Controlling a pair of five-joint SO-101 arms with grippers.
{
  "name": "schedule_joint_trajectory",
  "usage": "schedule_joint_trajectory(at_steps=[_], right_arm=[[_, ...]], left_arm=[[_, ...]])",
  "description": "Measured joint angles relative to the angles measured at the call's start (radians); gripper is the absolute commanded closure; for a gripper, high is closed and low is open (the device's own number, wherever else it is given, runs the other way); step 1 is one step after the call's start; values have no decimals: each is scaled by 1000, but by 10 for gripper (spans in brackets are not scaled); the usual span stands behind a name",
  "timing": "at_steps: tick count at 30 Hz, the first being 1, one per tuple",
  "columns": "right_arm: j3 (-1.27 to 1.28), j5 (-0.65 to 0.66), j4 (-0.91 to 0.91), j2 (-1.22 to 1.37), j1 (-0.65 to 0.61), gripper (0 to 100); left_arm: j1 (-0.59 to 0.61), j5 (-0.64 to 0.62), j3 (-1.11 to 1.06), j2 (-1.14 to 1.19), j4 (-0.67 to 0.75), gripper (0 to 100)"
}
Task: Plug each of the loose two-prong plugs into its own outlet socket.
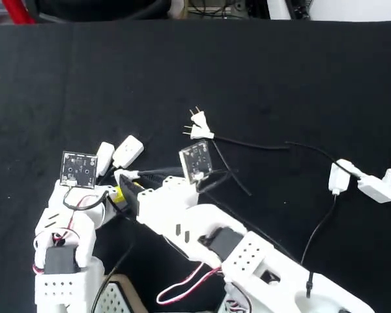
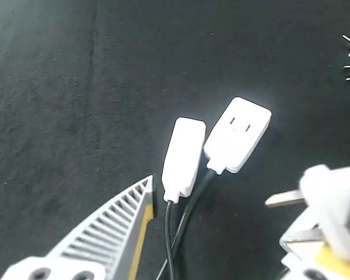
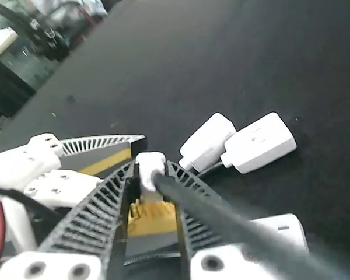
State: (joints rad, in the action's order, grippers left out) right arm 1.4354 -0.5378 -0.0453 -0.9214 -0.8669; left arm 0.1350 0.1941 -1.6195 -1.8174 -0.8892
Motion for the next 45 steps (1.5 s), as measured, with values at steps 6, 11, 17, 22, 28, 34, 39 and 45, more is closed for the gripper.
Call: schedule_joint_trajectory(at_steps=[6,11,17,22,28,34,39,45], right_arm=[[-61,6,-118,0,-2,985],[-66,31,-130,0,-2,985],[-115,163,-252,17,135,985],[-282,284,-582,17,203,985],[-287,390,-657,17,199,986],[-282,433,-657,31,175,986],[-311,422,-657,180,175,986],[-423,397,-657,377,175,986]], left_arm=[[6,0,0,2,3,544],[6,32,0,2,3,544],[12,109,-38,0,-11,544],[12,216,-38,0,-150,544],[94,282,-18,0,-308,544],[236,284,-9,-2,-339,544],[264,284,-9,-2,-339,544],[272,284,-9,-2,-339,544]])
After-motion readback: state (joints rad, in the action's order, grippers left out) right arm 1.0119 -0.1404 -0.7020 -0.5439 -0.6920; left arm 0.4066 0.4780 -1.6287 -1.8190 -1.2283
